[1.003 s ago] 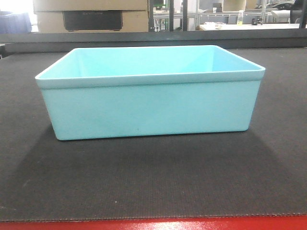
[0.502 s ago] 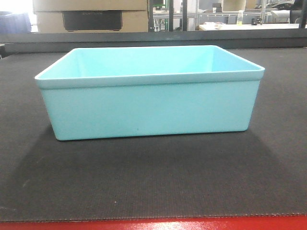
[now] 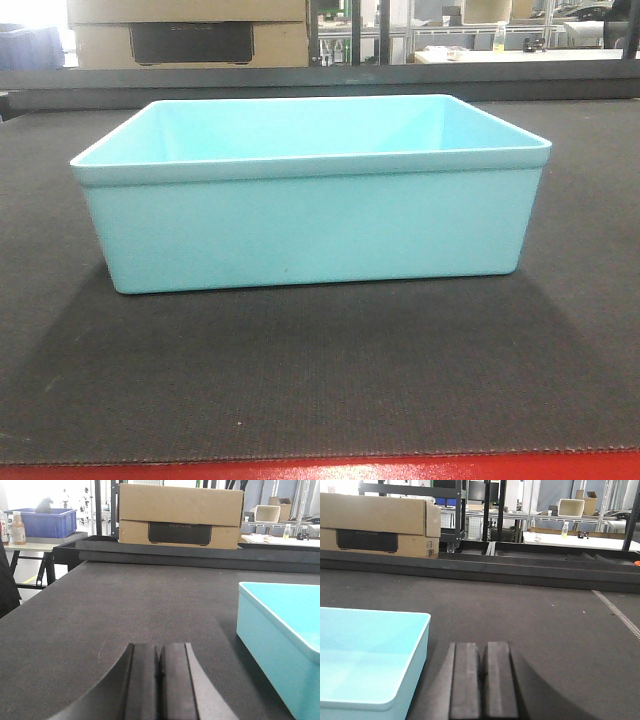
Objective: Fetch blue bin and place on conveyor start
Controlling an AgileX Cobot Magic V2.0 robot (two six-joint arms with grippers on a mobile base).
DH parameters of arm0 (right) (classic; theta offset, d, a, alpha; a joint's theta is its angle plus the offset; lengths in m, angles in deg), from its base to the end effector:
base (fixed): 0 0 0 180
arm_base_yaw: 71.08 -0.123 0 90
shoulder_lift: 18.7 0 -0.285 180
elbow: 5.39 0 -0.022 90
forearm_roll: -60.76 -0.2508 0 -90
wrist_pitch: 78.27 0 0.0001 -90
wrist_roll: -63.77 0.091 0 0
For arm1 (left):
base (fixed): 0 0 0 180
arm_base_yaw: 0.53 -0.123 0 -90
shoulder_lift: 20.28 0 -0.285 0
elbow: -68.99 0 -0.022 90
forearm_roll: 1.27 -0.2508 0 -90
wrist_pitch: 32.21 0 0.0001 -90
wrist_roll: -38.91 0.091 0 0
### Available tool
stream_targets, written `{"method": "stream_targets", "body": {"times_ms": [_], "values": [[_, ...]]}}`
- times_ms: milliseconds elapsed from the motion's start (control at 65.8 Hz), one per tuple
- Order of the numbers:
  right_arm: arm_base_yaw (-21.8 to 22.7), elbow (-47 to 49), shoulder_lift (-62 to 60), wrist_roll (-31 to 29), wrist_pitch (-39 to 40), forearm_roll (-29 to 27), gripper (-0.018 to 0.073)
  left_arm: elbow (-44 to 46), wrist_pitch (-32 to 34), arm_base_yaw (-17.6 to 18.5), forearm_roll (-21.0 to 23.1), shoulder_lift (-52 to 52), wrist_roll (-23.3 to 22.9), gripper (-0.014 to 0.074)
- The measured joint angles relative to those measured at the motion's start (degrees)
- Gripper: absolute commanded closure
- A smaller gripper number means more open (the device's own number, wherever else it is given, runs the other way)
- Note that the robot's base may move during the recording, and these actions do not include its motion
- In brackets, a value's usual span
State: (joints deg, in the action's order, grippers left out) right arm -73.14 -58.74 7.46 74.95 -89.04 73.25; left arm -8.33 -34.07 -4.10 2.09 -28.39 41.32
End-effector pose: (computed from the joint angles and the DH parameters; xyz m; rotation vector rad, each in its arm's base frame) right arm 0.0778 -0.0009 0.3158 -0.0115 1.5713 -0.0186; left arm 0.0569 0.0034 0.2093 -0.0585 1.5224 0.0351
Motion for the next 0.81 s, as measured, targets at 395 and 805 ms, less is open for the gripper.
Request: {"method": "stream_targets", "body": {"times_ms": [395,805], "values": [[0.0,0.0,0.0,0.0,0.0,0.0,0.0721,0.0,0.3,0.0,0.0,0.0,0.0,0.0707],[3.8,-1.2,-0.3,-10.4,-2.2,-10.6,0.0721,0.0,0.4,0.0,0.0,0.0,0.0,0.0707]]}}
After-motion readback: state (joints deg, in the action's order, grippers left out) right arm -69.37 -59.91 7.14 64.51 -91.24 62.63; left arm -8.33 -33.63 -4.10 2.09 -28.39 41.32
